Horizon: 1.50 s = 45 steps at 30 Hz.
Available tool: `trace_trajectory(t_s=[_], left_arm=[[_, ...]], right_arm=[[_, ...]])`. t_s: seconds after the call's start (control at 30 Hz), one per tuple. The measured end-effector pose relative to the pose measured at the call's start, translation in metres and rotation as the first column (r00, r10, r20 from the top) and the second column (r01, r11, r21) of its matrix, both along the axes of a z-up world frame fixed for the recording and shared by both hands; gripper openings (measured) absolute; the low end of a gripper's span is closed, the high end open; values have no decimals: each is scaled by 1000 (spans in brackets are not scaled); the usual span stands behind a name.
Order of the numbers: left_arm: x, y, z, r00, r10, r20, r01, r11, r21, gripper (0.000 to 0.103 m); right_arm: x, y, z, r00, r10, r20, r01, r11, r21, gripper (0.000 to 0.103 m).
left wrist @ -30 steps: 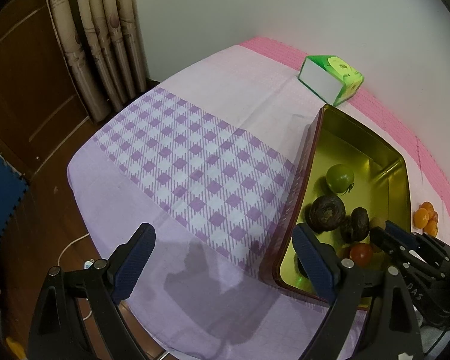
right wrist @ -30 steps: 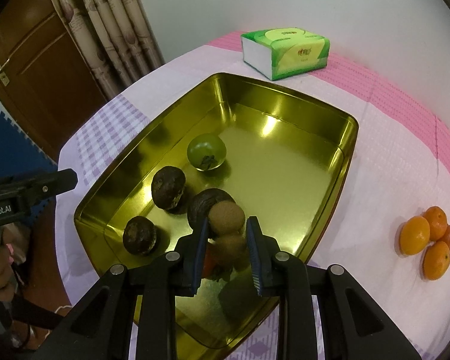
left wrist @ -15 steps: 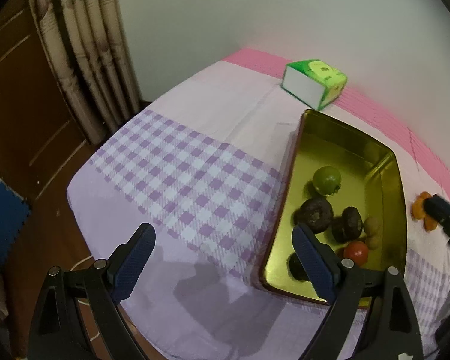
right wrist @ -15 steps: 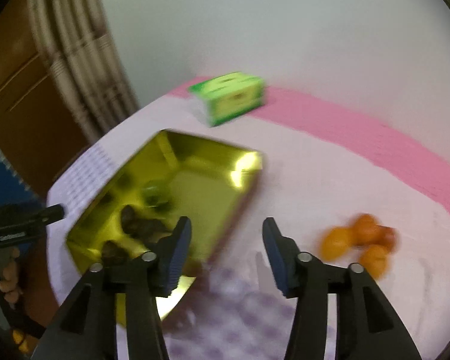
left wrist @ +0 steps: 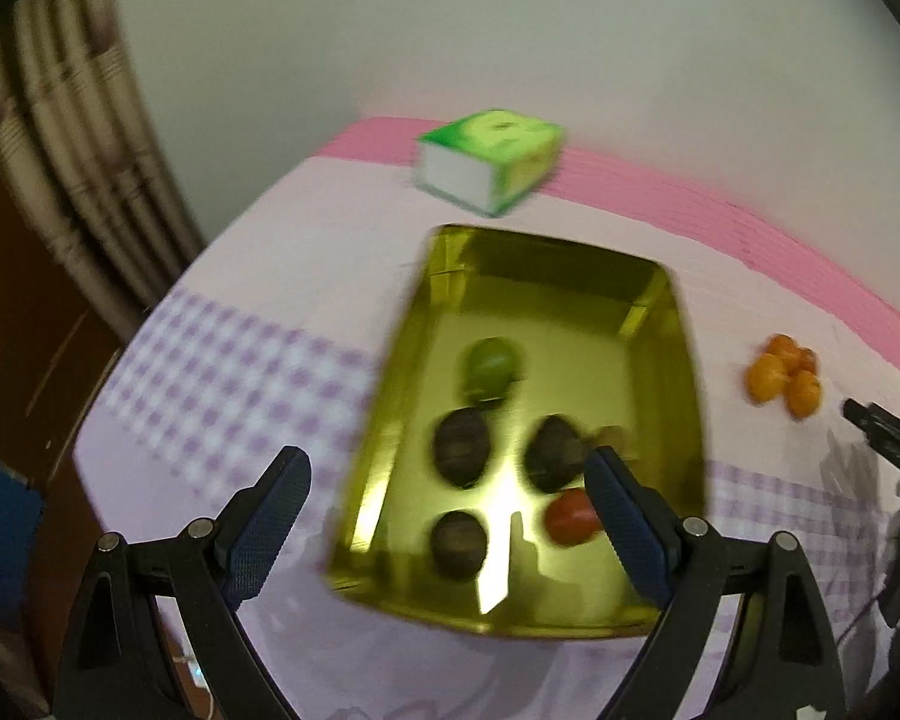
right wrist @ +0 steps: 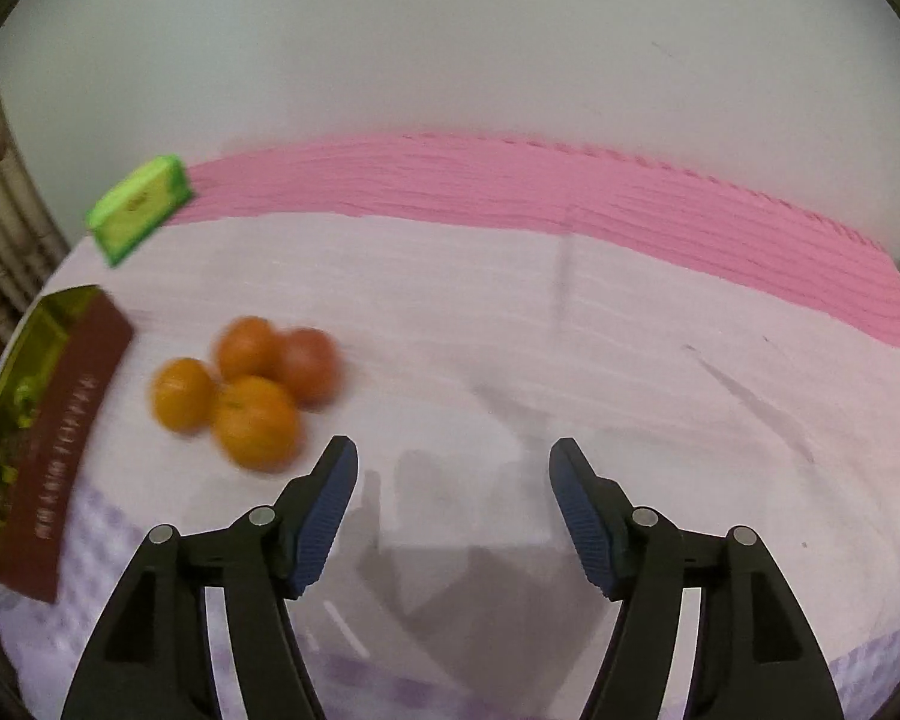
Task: Organize fruits
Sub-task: 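Move the left gripper to the orange and grasp it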
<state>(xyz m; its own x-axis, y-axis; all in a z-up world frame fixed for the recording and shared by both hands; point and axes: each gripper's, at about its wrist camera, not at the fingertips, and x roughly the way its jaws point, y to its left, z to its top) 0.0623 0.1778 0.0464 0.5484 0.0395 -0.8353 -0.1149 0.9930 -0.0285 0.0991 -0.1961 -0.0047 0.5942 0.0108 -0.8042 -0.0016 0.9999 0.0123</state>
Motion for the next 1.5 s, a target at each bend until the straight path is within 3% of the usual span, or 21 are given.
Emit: trace_trajectory(t_s=[0.17,0.33,0.6,0.8,1.0,1.13,1.33,1.5], left_arm=[[19,-55,4,993,-114,-7,114,993,-9,91],[39,-114,3,972,-235,-10,235,972,2,91],[72,-167,-19,948,-312,-60,312,950,-7,91],[88,-183,-39,934,-344,-99,346,938,3,90],[100,-192,-48,920,-373,-120,374,927,-9,80],[107,-200,-52,909,-398,-119,399,917,-19,78],[119,-214,-61,892,-431,-134,434,901,-12,65],[127,-216,-67,887,-437,-149,435,899,-47,51]], right_arm=[[7,-11,-12,1000,8,-11,-8,1000,-26,73],[12,-18,-19,999,31,-5,-32,998,-60,79],[15,-28,-24,998,67,6,-66,996,-66,99],[11,-33,-25,996,88,8,-88,994,-66,103],[11,-34,-25,996,88,8,-87,994,-67,103],[12,-32,-25,996,88,8,-87,994,-67,103],[12,-33,-25,996,88,8,-88,994,-67,103],[12,-32,-25,996,88,7,-88,994,-67,103]])
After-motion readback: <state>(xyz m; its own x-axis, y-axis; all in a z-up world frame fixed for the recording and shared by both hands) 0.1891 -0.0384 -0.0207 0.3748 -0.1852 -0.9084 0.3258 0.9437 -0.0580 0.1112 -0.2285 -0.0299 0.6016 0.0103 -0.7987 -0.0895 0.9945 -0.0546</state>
